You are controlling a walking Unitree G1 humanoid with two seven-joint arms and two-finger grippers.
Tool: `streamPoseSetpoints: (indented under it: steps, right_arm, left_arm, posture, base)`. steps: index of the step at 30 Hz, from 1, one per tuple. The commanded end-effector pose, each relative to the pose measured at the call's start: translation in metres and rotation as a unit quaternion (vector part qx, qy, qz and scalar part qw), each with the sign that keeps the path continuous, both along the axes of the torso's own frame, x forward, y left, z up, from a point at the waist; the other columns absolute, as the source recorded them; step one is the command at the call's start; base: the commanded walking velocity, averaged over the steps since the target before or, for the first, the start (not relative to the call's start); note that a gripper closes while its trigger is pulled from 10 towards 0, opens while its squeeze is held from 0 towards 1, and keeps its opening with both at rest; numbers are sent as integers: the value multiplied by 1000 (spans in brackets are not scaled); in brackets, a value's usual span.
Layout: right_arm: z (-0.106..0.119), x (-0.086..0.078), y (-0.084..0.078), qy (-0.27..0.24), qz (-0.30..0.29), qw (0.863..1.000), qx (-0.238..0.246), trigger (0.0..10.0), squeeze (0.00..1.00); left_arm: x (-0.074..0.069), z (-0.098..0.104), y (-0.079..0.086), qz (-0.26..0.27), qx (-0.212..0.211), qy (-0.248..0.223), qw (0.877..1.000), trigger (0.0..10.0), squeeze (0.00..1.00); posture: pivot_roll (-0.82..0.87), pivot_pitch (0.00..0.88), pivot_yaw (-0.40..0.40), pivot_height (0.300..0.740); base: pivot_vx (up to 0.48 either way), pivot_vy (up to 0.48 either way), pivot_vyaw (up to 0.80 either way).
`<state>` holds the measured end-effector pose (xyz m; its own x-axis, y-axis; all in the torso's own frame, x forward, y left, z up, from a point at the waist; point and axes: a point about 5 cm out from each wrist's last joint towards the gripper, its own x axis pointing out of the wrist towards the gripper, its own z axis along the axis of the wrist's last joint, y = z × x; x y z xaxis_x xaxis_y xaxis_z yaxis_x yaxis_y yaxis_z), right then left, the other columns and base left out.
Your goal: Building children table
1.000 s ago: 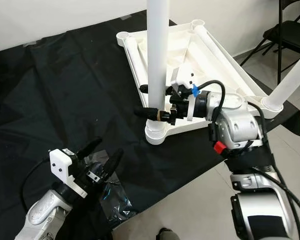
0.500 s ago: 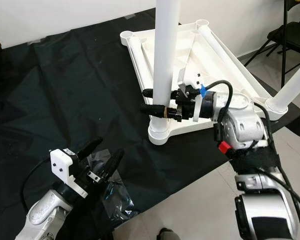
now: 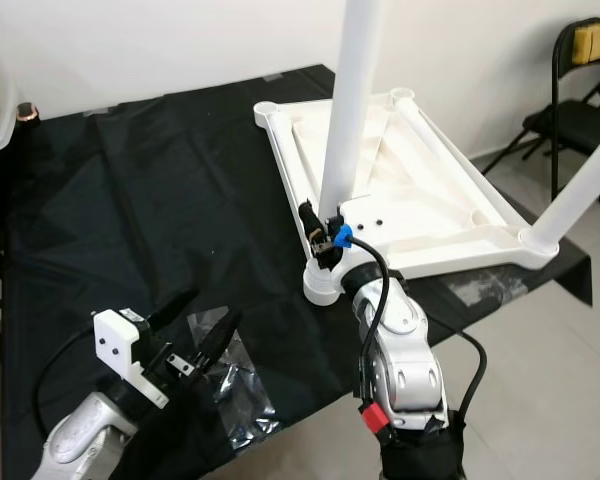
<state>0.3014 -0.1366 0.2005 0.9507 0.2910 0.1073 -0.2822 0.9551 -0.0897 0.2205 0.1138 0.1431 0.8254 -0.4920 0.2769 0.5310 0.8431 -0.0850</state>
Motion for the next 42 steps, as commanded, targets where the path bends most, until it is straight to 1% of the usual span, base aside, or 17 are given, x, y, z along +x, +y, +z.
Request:
streamPoseSetpoints:
  steps: [1, 4, 5, 14, 17, 19, 20, 21, 22, 27, 31, 37, 38, 39, 40, 41, 42]
  right_arm:
    - [-47, 0, -2, 118, 1, 993, -17, 10000, 0]
    - [-44, 0, -1, 108, 2, 994, -10, 10000, 0]
    - [-39, 1, -1, 98, 4, 995, -2, 10000, 1000]
    - [-1, 1, 18, 12, 104, 994, 29, 10000, 1000]
    - [23, 5, 16, -22, 209, 977, -19, 10000, 1000]
    - [27, 7, 12, -23, 220, 975, -27, 10000, 945]
    - [31, 10, 7, -25, 232, 971, -40, 10000, 424]
    - [31, 10, 7, -25, 232, 971, -40, 10000, 424]
    - [36, 14, 1, -28, 239, 969, -54, 10000, 0]
    - [50, 23, -15, -37, 276, 956, -97, 10000, 0]
    - [57, 22, -27, -14, 358, 923, -141, 10000, 0]
    - [68, 30, -41, -5, 389, 908, -154, 10000, 0]
    - [71, 33, -43, -9, 391, 907, -154, 8863, 0]
    - [71, 33, -43, -9, 391, 907, -154, 8863, 0]
    - [74, 37, -44, -15, 390, 908, -153, 2078, 0]
    - [74, 38, -45, -15, 396, 905, -152, 0, 0]
    - [74, 38, -45, -15, 396, 905, -152, 0, 0]
  left_arm:
    - [0, -4, 0, -4, 4, 6, 1000, 10000, 0]
    - [0, -4, 0, -2, 3, 6, 1000, 10000, 0]
    - [1, -4, -1, -1, 3, 5, 1000, 10000, 0]
    - [2, -4, -1, 1, 1, 4, 1000, 10000, 0]
    - [2, -4, -1, -1, 2, 6, 1000, 10000, 0]
    - [2, -4, -1, -1, 2, 6, 1000, 10000, 0]
    - [3, -4, -1, -1, 3, 6, 1000, 10000, 0]
    - [3, -4, -1, -1, 3, 6, 1000, 10000, 0]
    - [3, -4, -1, 0, 3, 6, 1000, 10000, 0]
    - [3, -4, -2, 2, 3, 5, 1000, 10000, 0]
    - [2, -5, -2, 2, 3, 6, 1000, 10000, 0]
    - [2, -5, -3, 1, 3, 6, 1000, 10000, 0]
    - [2, -5, -3, 1, 3, 6, 1000, 10000, 0]
    - [2, -5, -3, 1, 3, 6, 1000, 10000, 0]
    - [2, -5, -3, 1, 3, 7, 1000, 10000, 0]
    - [2, -5, -3, 1, 3, 6, 1000, 10000, 0]
    - [2, -5, -3, 1, 3, 6, 1000, 10000, 0]
  posture:
    - [-15, 201, 5, 740]
    - [-17, 200, 3, 740]
    - [-15, 202, 1, 740]
    - [-30, 206, 1, 740]
    - [-19, 202, 9, 740]
    - [-11, 200, 12, 740]
    - [-6, 201, 13, 740]
    - [-6, 201, 13, 740]
    - [-1, 201, 11, 740]
    - [2, 201, 6, 740]
    - [6, 203, 6, 740]
    - [10, 206, 4, 740]
    - [11, 203, 5, 740]
    - [11, 203, 5, 740]
    - [12, 203, 5, 740]
    - [14, 206, 6, 740]
    - [14, 206, 6, 740]
  base:
    - [0, 0, 0]
    - [0, 0, 0]
    - [0, 0, 0]
    - [0, 0, 0]
    - [0, 0, 0]
    - [0, 0, 0]
    - [0, 0, 0]
    - [0, 0, 0]
    - [0, 0, 0]
    - [0, 0, 0]
    - [0, 0, 0]
    - [0, 0, 0]
    - [0, 0, 0]
    - [0, 0, 0]
    - [0, 0, 0]
    - [0, 0, 0]
    - [0, 0, 0]
